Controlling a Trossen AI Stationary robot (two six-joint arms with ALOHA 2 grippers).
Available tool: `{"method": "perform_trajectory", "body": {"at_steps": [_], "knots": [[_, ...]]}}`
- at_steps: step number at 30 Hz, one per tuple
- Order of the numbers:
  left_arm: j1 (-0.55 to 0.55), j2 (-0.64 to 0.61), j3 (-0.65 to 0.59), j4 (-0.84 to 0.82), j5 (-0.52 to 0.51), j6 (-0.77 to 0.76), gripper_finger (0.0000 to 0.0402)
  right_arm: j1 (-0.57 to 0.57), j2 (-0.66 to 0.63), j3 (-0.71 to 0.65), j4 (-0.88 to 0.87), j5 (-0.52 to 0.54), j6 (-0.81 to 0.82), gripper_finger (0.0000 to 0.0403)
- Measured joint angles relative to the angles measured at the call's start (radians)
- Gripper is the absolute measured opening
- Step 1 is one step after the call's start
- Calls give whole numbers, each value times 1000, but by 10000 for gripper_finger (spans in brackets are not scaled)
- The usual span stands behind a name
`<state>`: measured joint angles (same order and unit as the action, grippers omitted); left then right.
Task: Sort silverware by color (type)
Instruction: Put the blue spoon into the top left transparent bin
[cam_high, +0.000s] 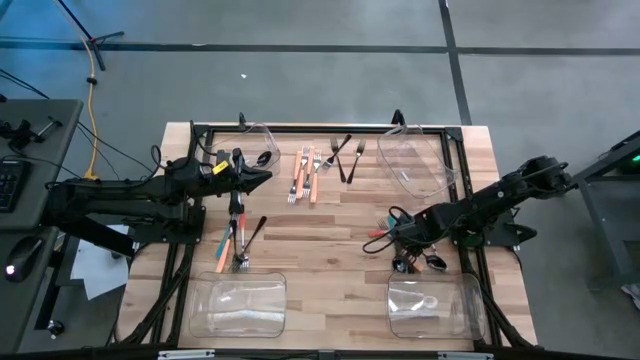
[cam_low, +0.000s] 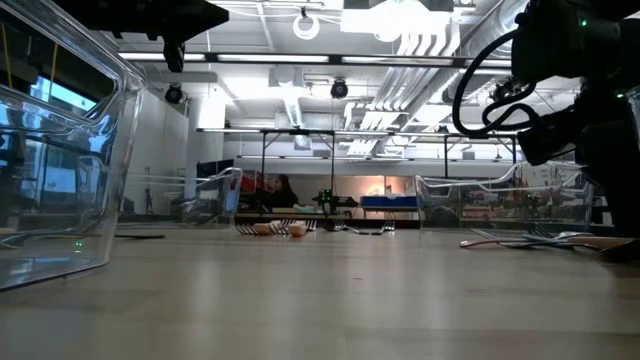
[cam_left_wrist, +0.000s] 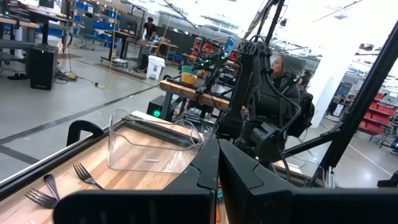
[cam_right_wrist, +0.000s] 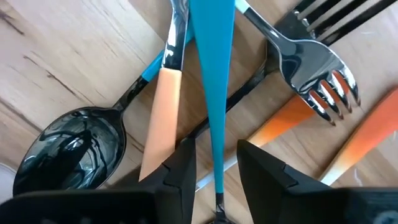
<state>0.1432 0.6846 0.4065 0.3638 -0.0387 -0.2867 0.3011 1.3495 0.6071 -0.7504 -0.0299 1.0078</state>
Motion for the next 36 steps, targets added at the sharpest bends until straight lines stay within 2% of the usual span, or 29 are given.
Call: {"method": "perform_trajectory", "body": {"at_steps": [17, 23, 36], "knots": [[0, 0, 0, 0, 0, 0, 0, 0, 45, 3, 22, -5, -44, 44], [0, 0, 0, 0, -1, 0, 0, 0, 10, -1, 24, -7, -48, 6], [0, 0, 0, 1, -8, 1, 0, 0, -103, 1, -49, 0, -59, 2]]}}
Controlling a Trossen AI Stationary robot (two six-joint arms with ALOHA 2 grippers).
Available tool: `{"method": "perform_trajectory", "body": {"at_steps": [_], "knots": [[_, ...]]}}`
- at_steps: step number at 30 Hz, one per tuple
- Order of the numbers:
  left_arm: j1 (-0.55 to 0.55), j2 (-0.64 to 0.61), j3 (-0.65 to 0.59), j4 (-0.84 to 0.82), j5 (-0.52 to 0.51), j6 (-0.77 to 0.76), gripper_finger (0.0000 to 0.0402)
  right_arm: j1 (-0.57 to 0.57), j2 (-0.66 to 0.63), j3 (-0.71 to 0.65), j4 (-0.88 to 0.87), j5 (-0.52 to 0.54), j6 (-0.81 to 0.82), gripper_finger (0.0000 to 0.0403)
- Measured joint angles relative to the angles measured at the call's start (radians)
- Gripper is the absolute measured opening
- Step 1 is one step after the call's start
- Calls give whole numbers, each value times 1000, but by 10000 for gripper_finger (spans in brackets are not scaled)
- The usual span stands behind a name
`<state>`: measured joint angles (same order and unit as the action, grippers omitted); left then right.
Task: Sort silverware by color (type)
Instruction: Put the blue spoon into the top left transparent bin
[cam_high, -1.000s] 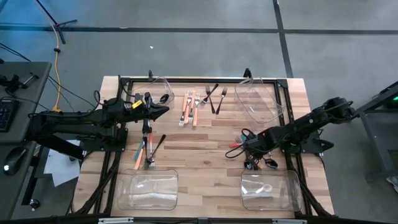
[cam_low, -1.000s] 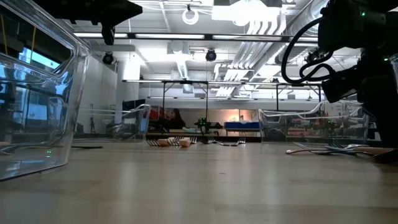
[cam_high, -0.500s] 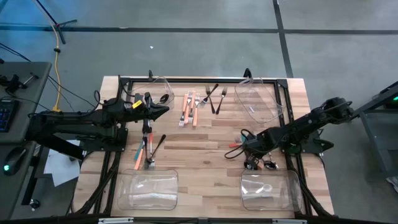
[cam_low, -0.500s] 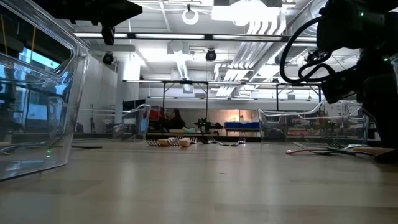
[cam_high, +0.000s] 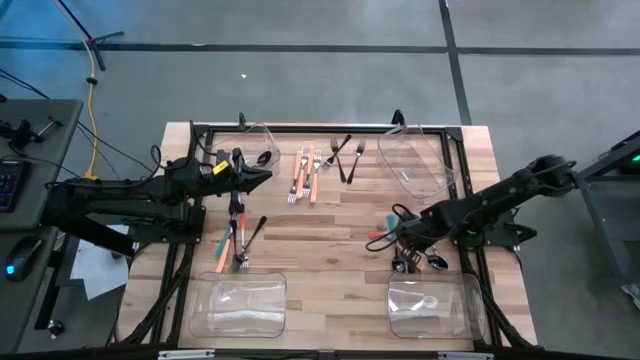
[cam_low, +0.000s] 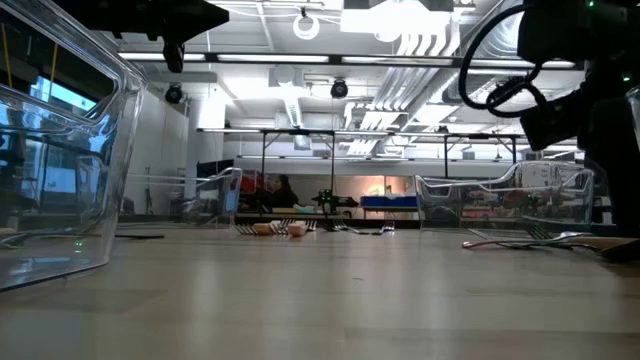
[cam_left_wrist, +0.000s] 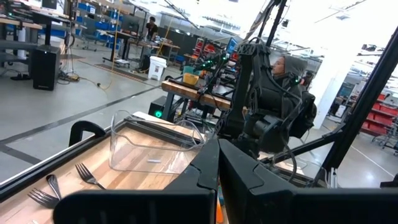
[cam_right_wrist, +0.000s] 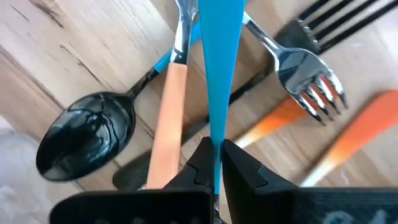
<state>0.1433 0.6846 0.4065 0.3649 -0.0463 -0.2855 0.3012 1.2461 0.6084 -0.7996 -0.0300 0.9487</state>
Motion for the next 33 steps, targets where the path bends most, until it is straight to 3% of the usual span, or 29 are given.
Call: {"method": "perform_trajectory", "body": {"at_steps": [4, 9, 13, 20, 24, 29, 33], "knots": [[0, 0, 0, 0, 0, 0, 0, 0, -59, 51, -89, 40, -25, 1], [0, 0, 0, 0, 0, 2, 0, -4, -133, 152, -200, 162, -53, 1], [0, 0, 0, 0, 0, 2, 0, -23, -172, 184, -154, 240, -41, 1], [0, 0, 0, 0, -11, -1, 0, -54, -138, 112, 264, 223, -95, 0], [0, 0, 0, 3, -19, -1, 0, -85, -76, 110, 548, 282, -178, 0], [0, 23, 2, 49, -41, -55, 0, -177, -5, 110, 916, 271, -312, 0], [0, 67, 45, 58, 11, -87, 0, -252, -5, 110, 1109, 262, -393, 0]]}}
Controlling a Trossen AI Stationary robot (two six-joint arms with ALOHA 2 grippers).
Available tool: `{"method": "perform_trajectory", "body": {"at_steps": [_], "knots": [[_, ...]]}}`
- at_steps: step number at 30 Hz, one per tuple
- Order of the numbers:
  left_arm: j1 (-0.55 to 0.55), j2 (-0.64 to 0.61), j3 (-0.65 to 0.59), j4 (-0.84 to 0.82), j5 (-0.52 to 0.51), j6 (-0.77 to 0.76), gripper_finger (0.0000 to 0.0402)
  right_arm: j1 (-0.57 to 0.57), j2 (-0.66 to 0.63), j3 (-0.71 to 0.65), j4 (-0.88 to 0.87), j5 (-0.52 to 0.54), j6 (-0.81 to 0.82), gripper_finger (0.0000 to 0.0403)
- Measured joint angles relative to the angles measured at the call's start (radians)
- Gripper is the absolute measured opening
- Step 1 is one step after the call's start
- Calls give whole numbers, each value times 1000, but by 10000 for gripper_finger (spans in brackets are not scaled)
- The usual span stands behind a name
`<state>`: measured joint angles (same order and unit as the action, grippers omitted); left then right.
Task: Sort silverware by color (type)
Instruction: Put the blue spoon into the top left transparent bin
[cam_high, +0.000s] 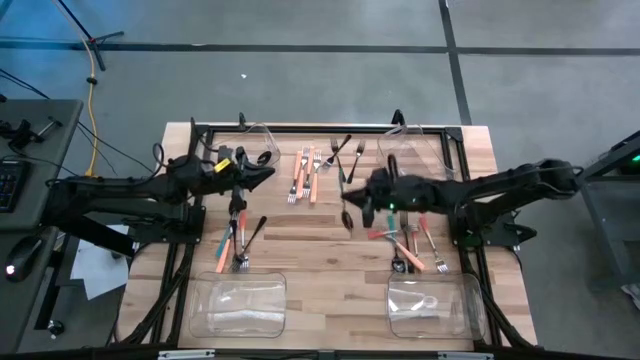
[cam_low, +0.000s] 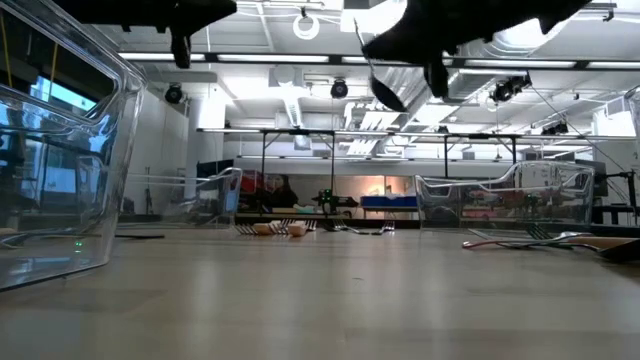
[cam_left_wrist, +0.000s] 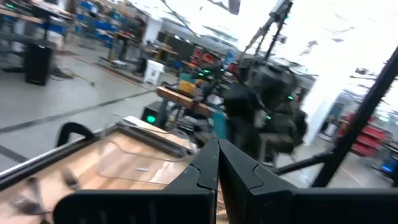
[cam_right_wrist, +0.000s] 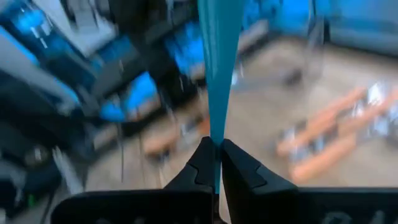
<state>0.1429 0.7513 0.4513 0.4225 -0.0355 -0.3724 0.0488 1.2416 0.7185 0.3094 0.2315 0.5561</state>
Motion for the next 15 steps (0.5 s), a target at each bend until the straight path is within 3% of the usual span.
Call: {"method": "perform_trajectory", "body": {"at_steps": [3, 9, 15], "knots": [[0, 53, 50, 3, 41, 8, 0, -47, -16, 1, 110, -63, -52, 0], [0, 172, 135, 2, 77, 32, 0, -84, -5, 82, 117, -232, -168, 0], [-9, 233, 151, 2, 78, 34, 0, -95, -2, 113, 97, -251, -220, 0]]}}
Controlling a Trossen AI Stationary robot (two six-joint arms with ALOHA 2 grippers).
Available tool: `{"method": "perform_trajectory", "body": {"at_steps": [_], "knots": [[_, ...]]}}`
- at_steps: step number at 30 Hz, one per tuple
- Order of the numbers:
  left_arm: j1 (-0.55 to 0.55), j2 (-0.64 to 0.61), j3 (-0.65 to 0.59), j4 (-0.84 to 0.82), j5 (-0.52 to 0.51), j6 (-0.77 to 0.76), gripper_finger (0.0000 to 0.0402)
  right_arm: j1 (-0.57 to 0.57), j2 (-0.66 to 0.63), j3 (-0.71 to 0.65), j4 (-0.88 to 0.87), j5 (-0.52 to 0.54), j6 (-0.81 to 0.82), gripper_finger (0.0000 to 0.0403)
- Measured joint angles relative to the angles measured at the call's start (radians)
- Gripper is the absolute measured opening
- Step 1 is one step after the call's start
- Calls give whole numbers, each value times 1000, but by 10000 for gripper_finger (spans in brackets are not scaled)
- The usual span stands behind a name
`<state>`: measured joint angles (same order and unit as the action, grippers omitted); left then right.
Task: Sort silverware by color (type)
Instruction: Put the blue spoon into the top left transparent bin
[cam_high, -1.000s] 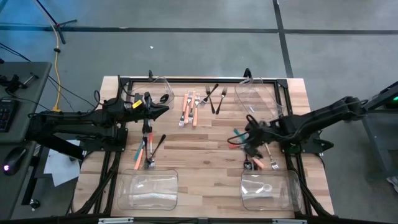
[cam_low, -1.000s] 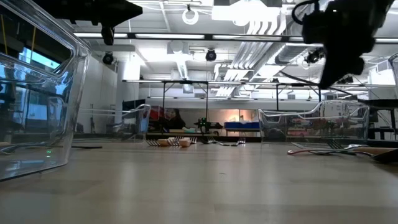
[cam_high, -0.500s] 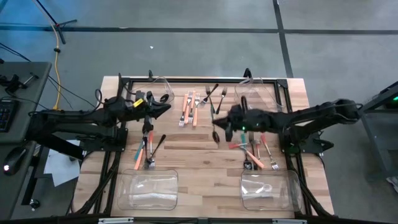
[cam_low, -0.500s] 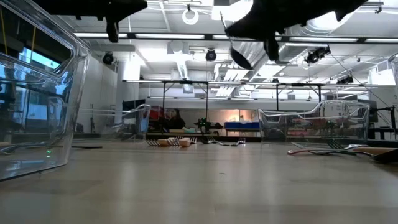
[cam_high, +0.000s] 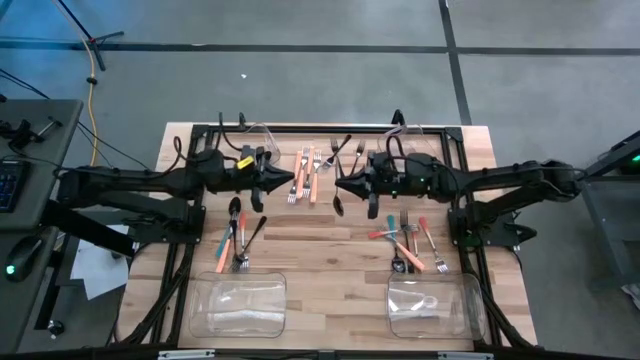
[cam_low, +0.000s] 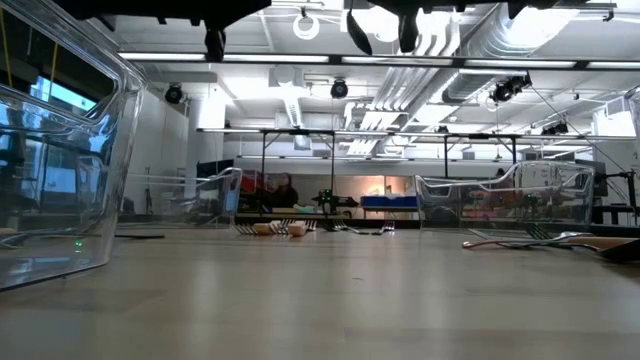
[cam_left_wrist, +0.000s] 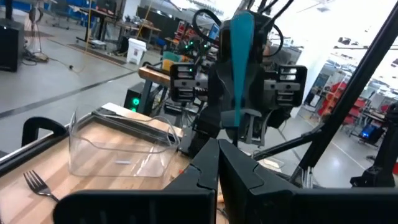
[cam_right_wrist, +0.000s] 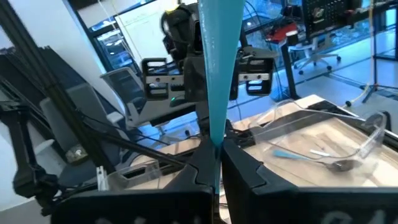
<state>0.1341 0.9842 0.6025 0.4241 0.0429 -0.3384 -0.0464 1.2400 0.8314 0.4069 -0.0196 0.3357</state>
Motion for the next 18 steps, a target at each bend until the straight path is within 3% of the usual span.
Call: {"method": "perform_trajectory", "body": {"at_steps": [14, 18], "knots": [[-7, 10, 0, 52, -5, 1, 1, 0, 0, 0, 4, -15, -2, 0], [-35, 44, 0, 63, -26, 0, 23, 0, 0, 0, 10, -15, -4, 0]]}}
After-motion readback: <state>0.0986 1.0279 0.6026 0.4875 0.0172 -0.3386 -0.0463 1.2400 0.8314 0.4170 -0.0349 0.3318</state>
